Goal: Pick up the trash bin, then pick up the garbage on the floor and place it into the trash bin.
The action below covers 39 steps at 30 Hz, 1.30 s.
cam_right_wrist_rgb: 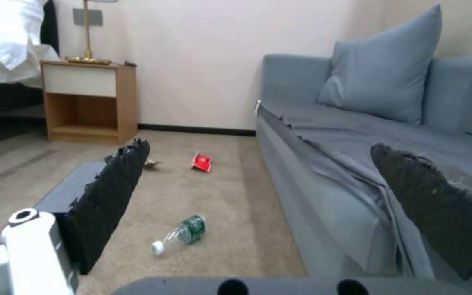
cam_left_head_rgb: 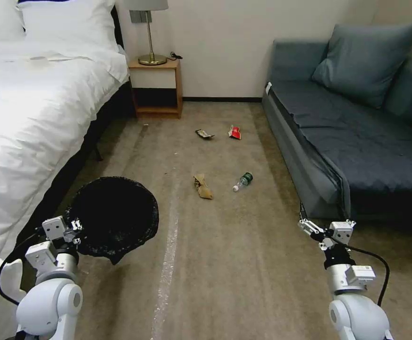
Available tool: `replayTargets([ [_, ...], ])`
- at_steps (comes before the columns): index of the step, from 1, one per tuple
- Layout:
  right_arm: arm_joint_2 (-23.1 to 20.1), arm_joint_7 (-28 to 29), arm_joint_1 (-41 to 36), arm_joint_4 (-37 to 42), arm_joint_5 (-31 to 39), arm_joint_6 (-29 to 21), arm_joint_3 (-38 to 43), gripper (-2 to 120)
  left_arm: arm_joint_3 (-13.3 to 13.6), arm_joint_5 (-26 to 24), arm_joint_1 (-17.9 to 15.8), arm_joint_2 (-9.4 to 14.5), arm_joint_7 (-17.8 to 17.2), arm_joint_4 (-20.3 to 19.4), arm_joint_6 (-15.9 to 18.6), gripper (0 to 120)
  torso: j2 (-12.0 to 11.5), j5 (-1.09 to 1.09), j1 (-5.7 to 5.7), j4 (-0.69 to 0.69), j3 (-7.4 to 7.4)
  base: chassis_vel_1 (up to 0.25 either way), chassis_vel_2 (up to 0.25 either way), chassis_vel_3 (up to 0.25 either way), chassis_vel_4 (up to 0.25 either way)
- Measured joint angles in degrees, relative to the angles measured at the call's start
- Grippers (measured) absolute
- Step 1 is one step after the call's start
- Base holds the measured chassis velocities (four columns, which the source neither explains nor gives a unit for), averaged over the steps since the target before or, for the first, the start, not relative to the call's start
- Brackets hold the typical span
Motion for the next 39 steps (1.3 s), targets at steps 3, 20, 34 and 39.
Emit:
replayTargets([
  [3, 0.0, -0.1, -0.1, -0.2, 0.0, 0.3, 0.4, 100, 0.1, 0.1, -0.1, 0.0, 0.0, -0.1, 0.0, 4, 0.0, 0.00, 0.00, 0.00, 0.00, 0.000, 0.000, 0.000, 0.000],
  [20, 0.2, -1.2, -0.4, -0.2, 0.2, 1.0, 1.2, 100, 0.1, 0.5, 0.0, -0.1, 0.0, 0.0, -0.4, 4, 0.0, 0.00, 0.00, 0.00, 0.00, -0.050, 0.052, 0.048, -0.049],
  [34, 0.2, -1.7, -0.5, -0.2, 0.2, 1.2, 1.5, 100, 0.1, 0.5, 0.1, -0.1, 0.0, 0.1, -0.7, 4, 0.0, 0.00, 0.00, 0.00, 0.00, -0.059, 0.060, 0.065, -0.064],
  [39, 0.4, -2.1, -0.6, -0.6, 0.1, 1.5, 1.6, 100, 0.1, 0.5, 0.4, -0.1, 0.2, 0.1, -0.9, 4, 0.0, 0.00, 0.00, 0.00, 0.00, -0.076, 0.062, 0.076, -0.069],
])
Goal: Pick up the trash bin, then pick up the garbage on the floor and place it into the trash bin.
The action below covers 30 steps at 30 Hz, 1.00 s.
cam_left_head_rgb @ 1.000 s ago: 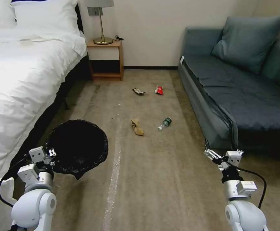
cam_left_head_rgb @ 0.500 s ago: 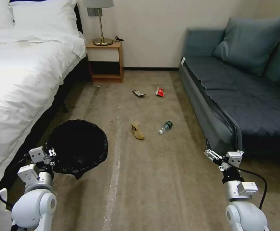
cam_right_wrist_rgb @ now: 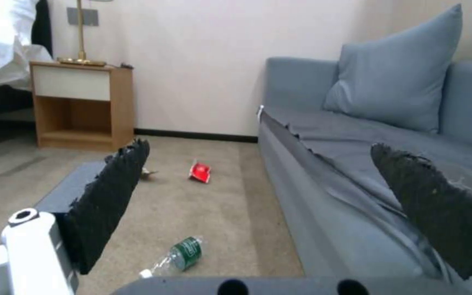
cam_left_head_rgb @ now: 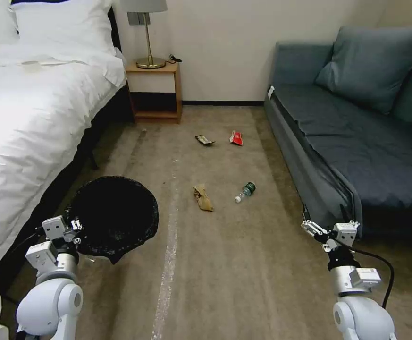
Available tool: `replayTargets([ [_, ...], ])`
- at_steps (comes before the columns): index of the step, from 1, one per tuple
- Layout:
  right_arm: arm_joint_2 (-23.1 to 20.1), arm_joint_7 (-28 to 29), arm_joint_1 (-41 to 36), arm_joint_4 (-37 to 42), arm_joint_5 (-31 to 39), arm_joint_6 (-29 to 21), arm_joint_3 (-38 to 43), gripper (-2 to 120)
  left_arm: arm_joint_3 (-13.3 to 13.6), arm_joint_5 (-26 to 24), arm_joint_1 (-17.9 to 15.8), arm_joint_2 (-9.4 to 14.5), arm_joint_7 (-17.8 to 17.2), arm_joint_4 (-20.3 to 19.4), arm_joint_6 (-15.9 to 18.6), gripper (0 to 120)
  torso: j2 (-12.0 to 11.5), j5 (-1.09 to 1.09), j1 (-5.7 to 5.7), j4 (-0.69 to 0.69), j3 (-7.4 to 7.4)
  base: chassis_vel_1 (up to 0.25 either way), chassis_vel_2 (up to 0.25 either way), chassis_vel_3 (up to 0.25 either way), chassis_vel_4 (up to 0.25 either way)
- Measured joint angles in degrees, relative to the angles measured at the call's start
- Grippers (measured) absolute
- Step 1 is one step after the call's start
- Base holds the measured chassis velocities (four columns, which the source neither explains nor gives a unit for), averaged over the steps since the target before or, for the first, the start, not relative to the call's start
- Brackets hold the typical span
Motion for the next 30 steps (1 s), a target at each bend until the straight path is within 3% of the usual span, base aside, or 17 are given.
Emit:
replayTargets([
  [30, 0.1, -0.6, 0.4, -0.7, 0.1, 0.2, 0.9, 100, 0.3, 0.4, -0.6, 0.1, 0.5, 0.6, -0.3, 4, 0.0, 0.00, 0.00, 0.00, 0.00, -0.067, 0.064, 0.057, -0.066],
])
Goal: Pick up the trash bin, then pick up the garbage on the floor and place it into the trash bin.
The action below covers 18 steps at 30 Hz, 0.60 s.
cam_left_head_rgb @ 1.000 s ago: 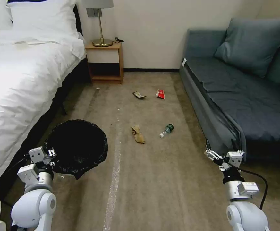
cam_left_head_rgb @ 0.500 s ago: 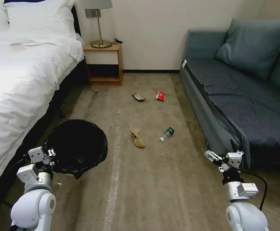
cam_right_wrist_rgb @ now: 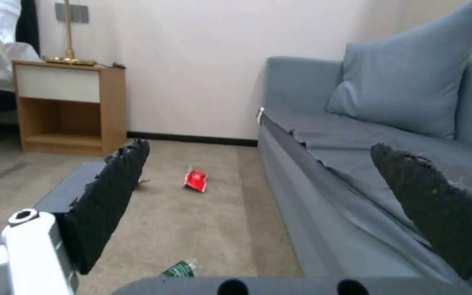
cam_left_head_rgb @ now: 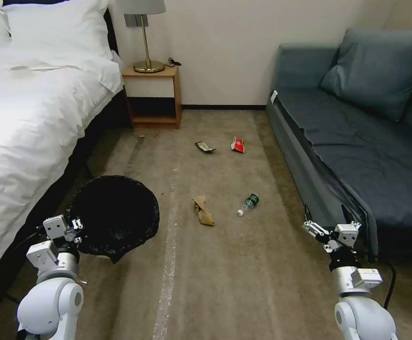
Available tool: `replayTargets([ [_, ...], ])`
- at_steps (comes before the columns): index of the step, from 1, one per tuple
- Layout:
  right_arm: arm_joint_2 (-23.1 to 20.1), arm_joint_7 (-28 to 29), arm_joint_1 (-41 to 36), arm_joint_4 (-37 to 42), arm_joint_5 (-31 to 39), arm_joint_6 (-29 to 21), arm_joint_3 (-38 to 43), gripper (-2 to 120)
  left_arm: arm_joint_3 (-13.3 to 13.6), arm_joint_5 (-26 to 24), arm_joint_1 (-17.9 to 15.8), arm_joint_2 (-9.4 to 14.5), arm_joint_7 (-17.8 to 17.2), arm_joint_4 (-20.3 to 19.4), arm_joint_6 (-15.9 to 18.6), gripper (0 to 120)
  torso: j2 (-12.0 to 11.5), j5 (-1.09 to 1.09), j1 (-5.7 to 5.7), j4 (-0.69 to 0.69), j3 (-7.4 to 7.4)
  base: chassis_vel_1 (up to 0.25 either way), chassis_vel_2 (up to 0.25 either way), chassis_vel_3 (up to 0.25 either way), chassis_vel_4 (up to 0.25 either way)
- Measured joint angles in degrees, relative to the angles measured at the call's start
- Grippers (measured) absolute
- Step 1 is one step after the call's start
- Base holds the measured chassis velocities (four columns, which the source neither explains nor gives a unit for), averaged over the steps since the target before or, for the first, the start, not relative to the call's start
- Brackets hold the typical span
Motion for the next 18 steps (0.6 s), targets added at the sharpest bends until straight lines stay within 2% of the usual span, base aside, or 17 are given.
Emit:
replayTargets([
  [18, 0.1, -0.7, -0.1, -0.5, 0.0, 0.5, 0.1, 100, -0.6, 0.1, 0.3, 0.3, 0.9, 0.5, -0.6, 4, 0.0, 0.00, 0.00, 0.00, 0.00, -0.071, 0.064, 0.071, -0.071],
])
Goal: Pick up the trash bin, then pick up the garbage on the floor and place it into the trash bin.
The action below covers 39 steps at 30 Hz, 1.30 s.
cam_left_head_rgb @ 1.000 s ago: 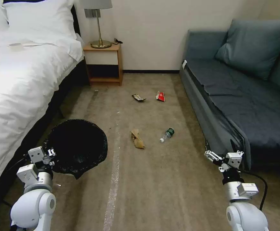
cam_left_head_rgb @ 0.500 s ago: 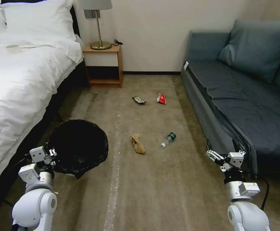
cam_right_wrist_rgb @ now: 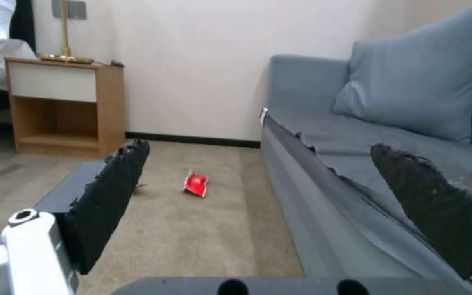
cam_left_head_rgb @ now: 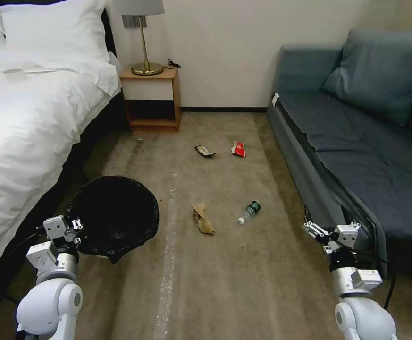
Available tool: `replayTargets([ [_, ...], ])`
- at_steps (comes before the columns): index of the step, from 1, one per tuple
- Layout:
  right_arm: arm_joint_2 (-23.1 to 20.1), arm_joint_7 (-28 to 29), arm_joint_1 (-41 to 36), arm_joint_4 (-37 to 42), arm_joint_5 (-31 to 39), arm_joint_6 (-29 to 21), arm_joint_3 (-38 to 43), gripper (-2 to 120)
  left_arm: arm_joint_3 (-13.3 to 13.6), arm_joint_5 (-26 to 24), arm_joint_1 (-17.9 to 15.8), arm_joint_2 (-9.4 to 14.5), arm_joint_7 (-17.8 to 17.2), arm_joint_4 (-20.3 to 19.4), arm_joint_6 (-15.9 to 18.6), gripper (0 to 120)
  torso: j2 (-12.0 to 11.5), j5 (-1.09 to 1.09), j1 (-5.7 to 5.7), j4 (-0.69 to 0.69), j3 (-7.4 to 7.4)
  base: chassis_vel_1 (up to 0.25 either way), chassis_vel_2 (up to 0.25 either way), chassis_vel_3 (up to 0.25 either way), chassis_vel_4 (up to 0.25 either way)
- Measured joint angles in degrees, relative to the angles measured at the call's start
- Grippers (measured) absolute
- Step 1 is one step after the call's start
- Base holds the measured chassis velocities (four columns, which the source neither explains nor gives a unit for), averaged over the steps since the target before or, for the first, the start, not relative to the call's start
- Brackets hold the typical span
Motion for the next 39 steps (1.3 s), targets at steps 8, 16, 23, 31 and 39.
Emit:
replayTargets([
  [8, 0.0, -0.2, 0.0, -0.1, 0.0, 0.1, 0.1, 100, -0.3, -0.1, -0.1, 0.2, 0.0, 0.1, 0.0, 4, 0.0, 0.00, 0.00, 0.01, 0.00, -0.062, 0.077, 0.085, -0.070],
  [16, 0.1, -0.4, -0.2, -0.3, -0.1, 0.3, 0.1, 100, -0.3, -0.2, 0.0, 0.1, 0.0, 0.0, 0.0, 4, 0.0, 0.00, 0.00, 0.00, 0.00, -0.081, 0.068, 0.070, -0.085],
  [23, 0.2, -0.4, -0.2, -0.3, -0.2, 0.4, 0.0, 100, -0.4, -0.2, 0.1, 0.1, 0.0, -0.1, -0.1, 4, 0.0, 0.00, 0.00, 0.00, 0.00, -0.072, 0.060, 0.077, -0.063],
  [31, 0.3, -0.7, -0.1, -0.4, -0.4, 0.4, 0.0, 100, -0.4, -0.2, 0.1, 0.0, 0.0, -0.1, -0.1, 4, 0.0, 0.00, 0.00, 0.01, 0.00, -0.059, 0.073, 0.069, -0.074],
  [39, 0.3, -0.8, 0.1, -0.7, -0.6, 0.4, 0.0, 100, -0.4, -0.1, -0.1, 0.0, 0.0, 0.0, -0.1, 4, 0.0, 0.00, 0.00, 0.00, 0.00, -0.070, 0.070, 0.063, -0.075],
])
